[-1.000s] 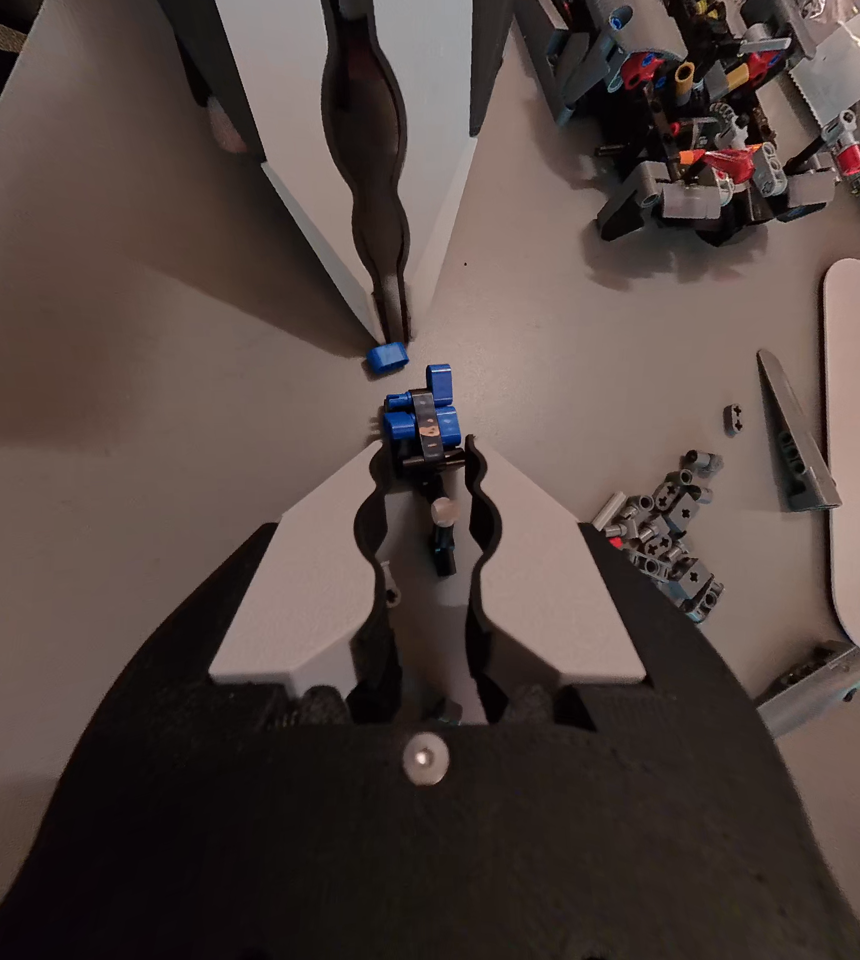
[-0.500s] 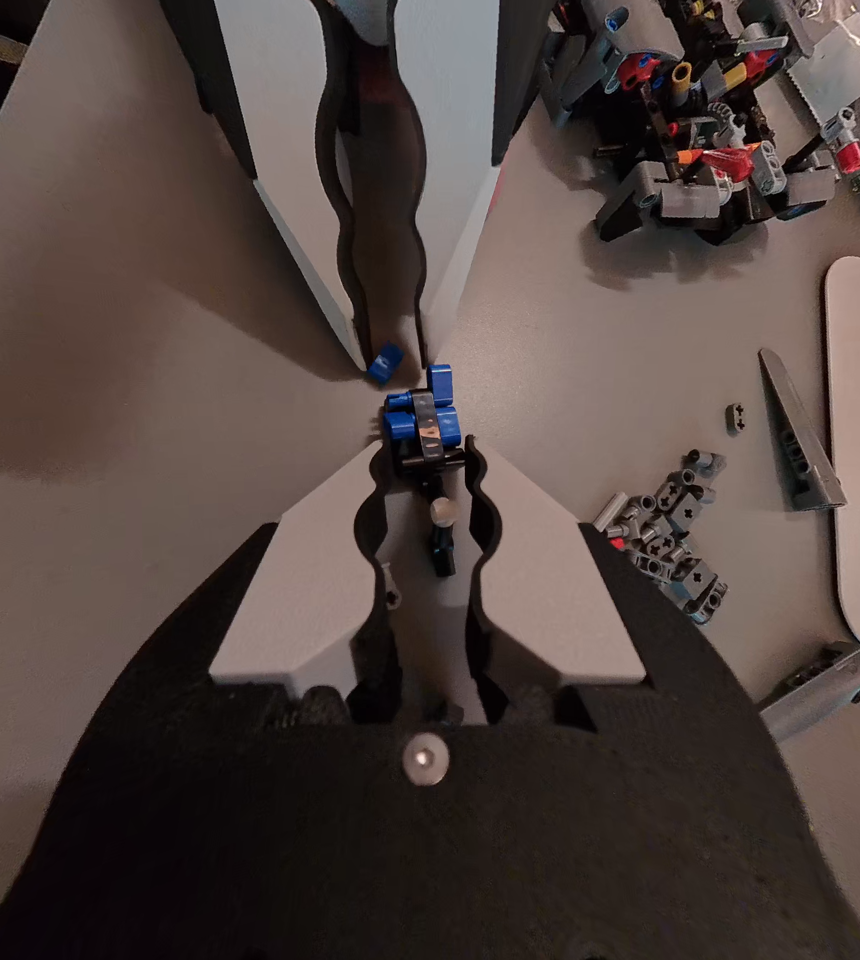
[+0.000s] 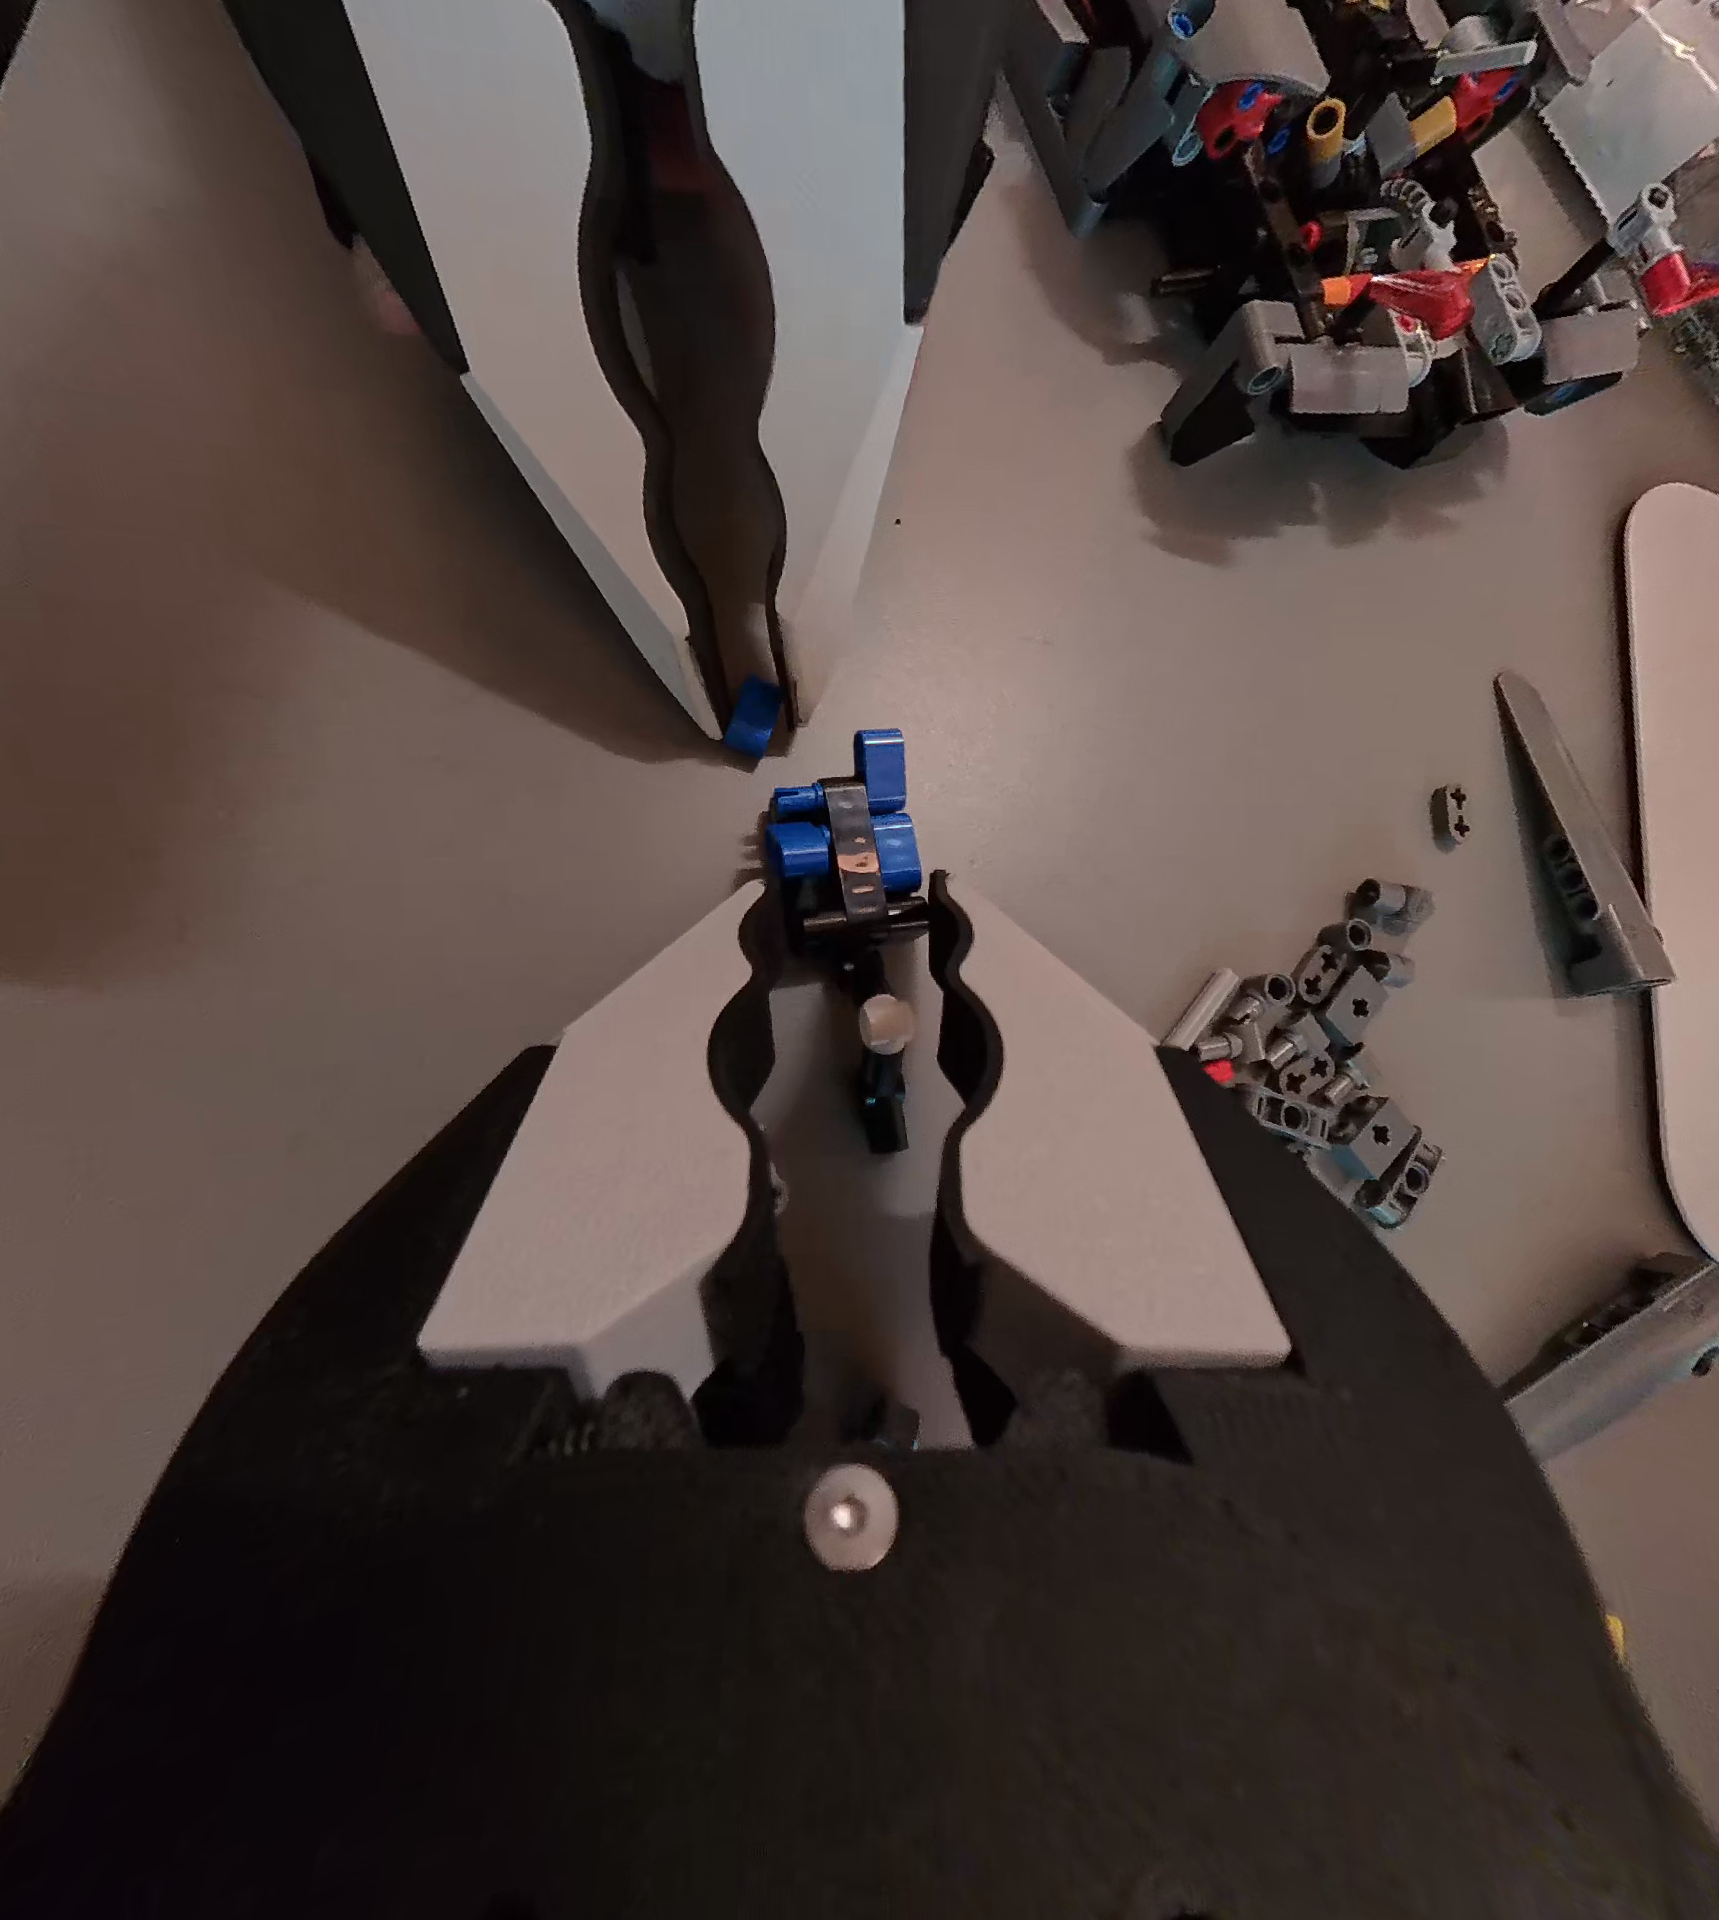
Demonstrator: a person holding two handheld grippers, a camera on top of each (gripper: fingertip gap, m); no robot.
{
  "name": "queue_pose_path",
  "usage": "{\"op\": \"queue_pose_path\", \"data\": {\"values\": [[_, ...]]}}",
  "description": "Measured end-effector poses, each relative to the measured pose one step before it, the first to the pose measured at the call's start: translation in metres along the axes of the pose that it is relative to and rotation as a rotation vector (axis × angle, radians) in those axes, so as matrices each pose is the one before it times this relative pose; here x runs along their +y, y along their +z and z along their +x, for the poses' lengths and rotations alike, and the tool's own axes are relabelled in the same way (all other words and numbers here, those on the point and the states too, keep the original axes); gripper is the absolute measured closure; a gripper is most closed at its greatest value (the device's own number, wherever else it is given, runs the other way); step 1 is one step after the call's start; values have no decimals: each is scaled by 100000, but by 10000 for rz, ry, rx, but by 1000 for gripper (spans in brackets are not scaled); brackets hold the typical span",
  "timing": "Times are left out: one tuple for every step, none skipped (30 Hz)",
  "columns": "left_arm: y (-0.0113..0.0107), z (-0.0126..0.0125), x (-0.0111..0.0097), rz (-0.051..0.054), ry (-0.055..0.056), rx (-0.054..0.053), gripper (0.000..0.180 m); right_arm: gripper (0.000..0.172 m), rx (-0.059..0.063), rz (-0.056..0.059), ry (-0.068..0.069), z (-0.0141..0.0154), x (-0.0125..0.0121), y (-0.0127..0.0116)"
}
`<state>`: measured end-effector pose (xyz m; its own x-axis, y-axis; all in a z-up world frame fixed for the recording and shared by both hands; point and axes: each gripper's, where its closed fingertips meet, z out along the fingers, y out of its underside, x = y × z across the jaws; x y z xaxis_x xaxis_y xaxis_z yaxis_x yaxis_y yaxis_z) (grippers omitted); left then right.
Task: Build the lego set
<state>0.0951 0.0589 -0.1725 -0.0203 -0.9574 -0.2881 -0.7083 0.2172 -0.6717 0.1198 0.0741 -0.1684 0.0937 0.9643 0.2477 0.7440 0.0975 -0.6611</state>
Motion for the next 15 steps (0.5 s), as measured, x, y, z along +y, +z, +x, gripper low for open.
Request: {"op": "queue_pose_path", "data": {"values": [[18,39,-41,-13,26,-13,172,147,13,2,6,23,20,-2],[-12,9,-2,-27,37,-52,172,147,5,3,3,5,3,-4],[-36,62,-3,-10,10,-26,171,147,2,3,-5,-3,-5,0],[-57,17,28,-1,-4,-39,171,147,1,1,-6,-4,-3,-2],[-75,-60,66,1,-21,-46,170,147,2,2,-5,5,-3,2],[-94,-30,75,14,-34,14,168,147,4,4,-6,-2,7,1],[-104,-16,78,22,-28,50,167,147,2,4,1,-6,1,-6],[-94,-71,87,9,-46,44,164,147,2,1,2,2,-2,1],[-69,22,44,28,2,106,163,147,4,-1,-3,-2,0,-3],[-15,108,-25,66,71,125,163,147,3,0,-5,-3,-8,4],[26,146,-78,69,115,131,163,147,3,-1,-1,1,8,6],[50,88,-58,32,98,111,164,147,4,-1,1,-5,0,-3],[38,14,-20,-8,61,116,164,147,8,0,-4,4,-1,-3],[-4,-121,21,-42,46,76,163,147,7,-1,-8,-3,-1,-6],[14,-161,70,-56,52,49,163,147,3,0,-5,-12,-2,-5]]}}
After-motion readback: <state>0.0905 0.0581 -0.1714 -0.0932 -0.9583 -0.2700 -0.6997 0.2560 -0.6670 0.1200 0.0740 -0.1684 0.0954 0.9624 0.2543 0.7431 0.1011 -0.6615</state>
